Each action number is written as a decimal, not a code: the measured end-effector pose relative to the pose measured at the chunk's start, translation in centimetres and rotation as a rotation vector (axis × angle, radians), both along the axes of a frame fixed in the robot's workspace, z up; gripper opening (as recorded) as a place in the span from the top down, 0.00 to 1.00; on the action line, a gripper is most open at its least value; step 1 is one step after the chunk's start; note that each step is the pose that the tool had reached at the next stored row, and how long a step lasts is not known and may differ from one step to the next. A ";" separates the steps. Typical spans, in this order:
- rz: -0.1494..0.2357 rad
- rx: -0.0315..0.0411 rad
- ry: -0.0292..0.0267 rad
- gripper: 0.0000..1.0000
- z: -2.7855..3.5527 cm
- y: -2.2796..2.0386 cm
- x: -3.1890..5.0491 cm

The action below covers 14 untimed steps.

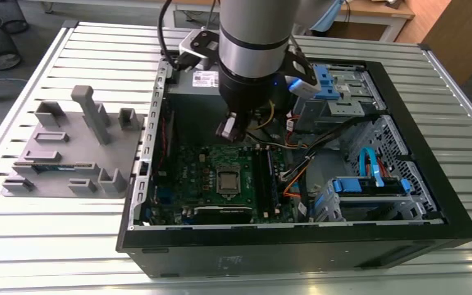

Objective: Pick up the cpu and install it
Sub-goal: 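Install the first cpu locking lever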

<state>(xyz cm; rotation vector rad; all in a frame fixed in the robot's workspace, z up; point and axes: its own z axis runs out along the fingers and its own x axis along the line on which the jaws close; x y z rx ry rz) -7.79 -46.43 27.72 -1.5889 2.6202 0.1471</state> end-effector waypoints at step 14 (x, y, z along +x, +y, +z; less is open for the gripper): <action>0.002 0.0181 0.0000 0.89 -0.74 0.58 1.07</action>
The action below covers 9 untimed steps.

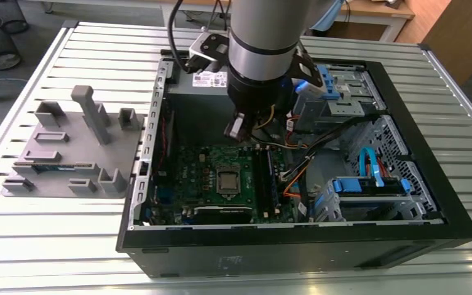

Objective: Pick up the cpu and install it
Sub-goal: 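Install the first cpu locking lever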

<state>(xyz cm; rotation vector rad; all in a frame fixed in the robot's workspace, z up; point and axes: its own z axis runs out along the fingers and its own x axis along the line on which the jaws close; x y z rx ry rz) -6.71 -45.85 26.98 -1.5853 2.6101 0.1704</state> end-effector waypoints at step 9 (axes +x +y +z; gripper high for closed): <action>0.000 0.0169 0.0001 0.89 -0.69 0.27 0.08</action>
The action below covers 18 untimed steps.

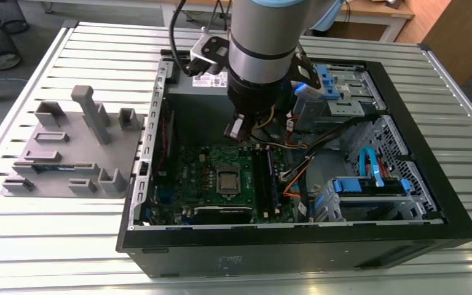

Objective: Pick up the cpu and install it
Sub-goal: 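Install the first cpu locking lever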

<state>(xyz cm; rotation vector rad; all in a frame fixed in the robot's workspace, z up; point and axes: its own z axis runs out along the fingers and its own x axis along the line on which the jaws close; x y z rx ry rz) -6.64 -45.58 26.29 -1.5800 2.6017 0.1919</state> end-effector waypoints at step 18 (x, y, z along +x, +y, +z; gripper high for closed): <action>0.000 0.0328 -0.0001 0.89 -1.05 0.22 0.26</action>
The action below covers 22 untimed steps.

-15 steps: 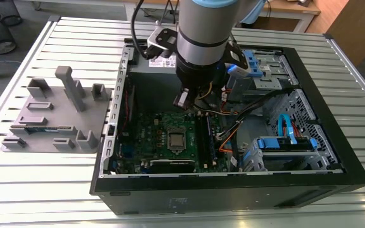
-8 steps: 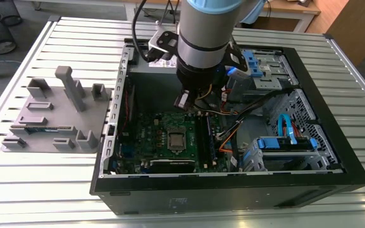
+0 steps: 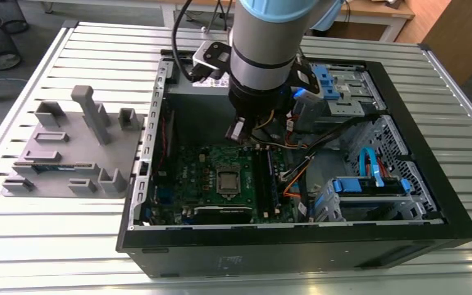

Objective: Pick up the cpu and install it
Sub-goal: 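Install the first cpu locking lever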

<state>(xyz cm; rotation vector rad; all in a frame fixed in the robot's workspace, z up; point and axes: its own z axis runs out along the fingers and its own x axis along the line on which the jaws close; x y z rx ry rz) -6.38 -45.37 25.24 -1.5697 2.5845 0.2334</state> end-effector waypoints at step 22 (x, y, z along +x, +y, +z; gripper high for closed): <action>0.000 -0.0039 0.0000 0.89 -1.18 0.15 -0.01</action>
